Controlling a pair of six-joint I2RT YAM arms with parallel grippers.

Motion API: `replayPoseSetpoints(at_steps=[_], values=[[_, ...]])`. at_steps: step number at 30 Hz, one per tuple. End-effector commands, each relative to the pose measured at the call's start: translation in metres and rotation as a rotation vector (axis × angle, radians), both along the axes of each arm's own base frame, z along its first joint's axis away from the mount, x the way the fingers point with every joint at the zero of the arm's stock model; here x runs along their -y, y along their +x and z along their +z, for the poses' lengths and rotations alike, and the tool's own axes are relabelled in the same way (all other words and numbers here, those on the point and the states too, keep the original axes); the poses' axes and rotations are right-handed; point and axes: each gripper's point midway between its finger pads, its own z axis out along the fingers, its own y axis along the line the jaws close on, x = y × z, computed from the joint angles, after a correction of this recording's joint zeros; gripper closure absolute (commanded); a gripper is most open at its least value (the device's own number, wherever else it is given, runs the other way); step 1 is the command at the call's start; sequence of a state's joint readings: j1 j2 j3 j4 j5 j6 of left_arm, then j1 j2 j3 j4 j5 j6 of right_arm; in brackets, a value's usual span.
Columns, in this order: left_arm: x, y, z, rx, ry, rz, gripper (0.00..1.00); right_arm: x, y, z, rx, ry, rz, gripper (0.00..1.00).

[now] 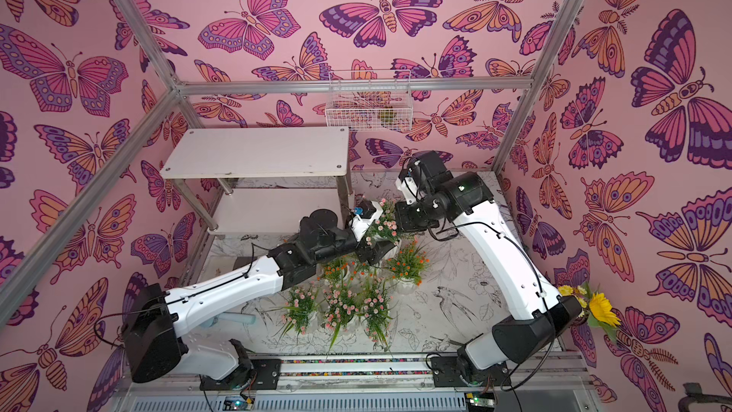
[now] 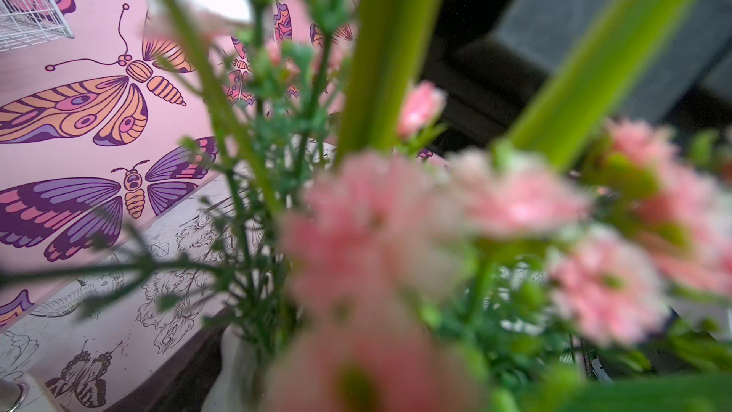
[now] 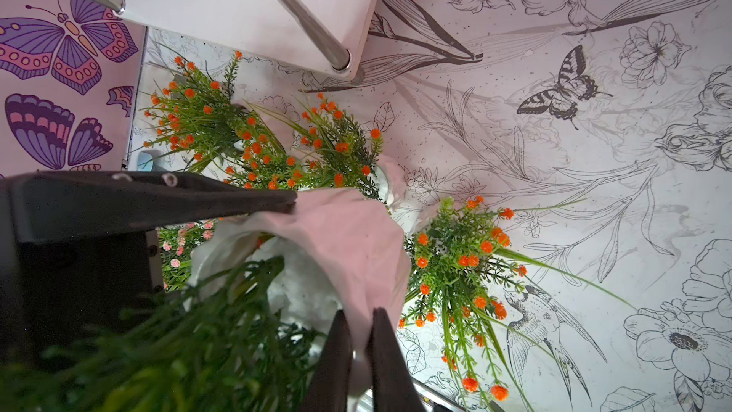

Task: Place the baby's breath potted plants on the rack by color
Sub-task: Place the baby's breath potted plant on the rack.

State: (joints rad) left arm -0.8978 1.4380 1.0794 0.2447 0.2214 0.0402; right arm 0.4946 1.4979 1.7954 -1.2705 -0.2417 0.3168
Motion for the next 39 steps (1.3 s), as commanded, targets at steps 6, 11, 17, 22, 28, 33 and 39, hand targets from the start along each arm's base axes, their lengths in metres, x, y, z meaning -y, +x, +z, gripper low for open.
replayPoseSetpoints(at_steps=[6,11,17,22,28,33,39], values=[[0.007,-0.004,0.011,0.014,-0.018,-0.036,0.45,-0.012,-0.001,0.014,0.045,0.082,0.038,0.89],[0.005,-0.003,0.011,0.017,-0.016,-0.029,0.46,-0.010,0.001,0.017,0.049,0.094,0.029,0.81],[0.003,-0.004,0.013,0.019,-0.021,-0.024,0.46,-0.003,0.003,0.020,0.060,0.110,0.002,0.75],[0.000,-0.004,0.017,0.024,-0.028,-0.011,0.46,0.008,0.005,0.024,0.073,0.118,-0.034,0.74],[-0.015,-0.003,0.036,0.039,-0.030,0.028,0.46,0.032,0.008,0.030,0.096,0.137,-0.109,0.73],[-0.030,-0.002,0.058,0.054,-0.019,0.064,0.46,0.054,0.006,0.029,0.118,0.141,-0.171,0.73],[-0.045,0.007,0.085,0.067,-0.034,0.107,0.46,0.065,0.001,0.021,0.113,0.155,-0.206,0.73]])
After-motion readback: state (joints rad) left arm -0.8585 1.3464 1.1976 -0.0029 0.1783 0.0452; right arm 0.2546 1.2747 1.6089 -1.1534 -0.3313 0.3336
